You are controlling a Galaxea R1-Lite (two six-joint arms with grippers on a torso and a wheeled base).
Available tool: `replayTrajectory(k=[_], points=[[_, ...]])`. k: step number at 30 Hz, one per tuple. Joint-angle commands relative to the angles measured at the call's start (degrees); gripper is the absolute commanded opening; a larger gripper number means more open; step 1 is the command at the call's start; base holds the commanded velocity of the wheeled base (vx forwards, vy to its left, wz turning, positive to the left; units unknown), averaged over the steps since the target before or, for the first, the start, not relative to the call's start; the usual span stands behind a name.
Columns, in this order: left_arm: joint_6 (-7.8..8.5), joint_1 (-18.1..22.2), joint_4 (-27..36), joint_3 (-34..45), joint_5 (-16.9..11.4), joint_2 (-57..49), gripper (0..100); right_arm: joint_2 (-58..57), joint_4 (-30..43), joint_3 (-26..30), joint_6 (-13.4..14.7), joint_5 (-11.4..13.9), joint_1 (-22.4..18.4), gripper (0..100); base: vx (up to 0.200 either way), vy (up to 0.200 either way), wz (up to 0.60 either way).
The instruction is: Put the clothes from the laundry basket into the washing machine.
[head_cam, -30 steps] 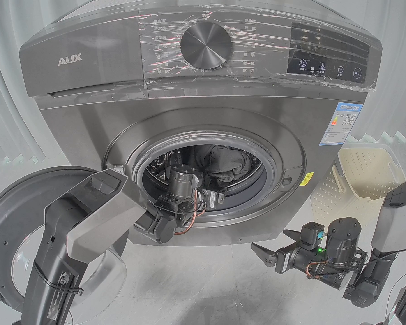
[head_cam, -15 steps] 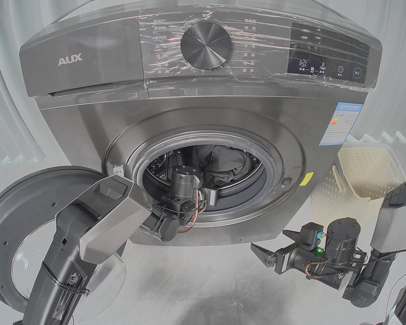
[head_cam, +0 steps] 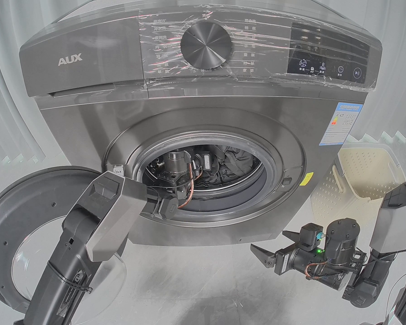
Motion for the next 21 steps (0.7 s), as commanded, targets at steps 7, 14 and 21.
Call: replayTrajectory(k=[7, 14, 21], points=[[0.01, 2.43, -0.06, -3.34, 0.52, 3.89, 100, 0.50, -0.01, -0.10, 0.01, 0.01, 0.04, 100, 0.000, 0.000, 0.00], [-1.13, 2.08, 0.29, -0.28, 0.69, 2.40, 100, 0.50, -0.01, 0.07, 0.10, 0.01, 0.04, 100, 0.000, 0.000, 0.00], [-1.92, -0.30, -0.94, 18.18, 0.60, -9.20, 100, 0.50, -0.01, 0.07, 0.10, 0.01, -0.13, 100, 0.000, 0.000, 0.00]])
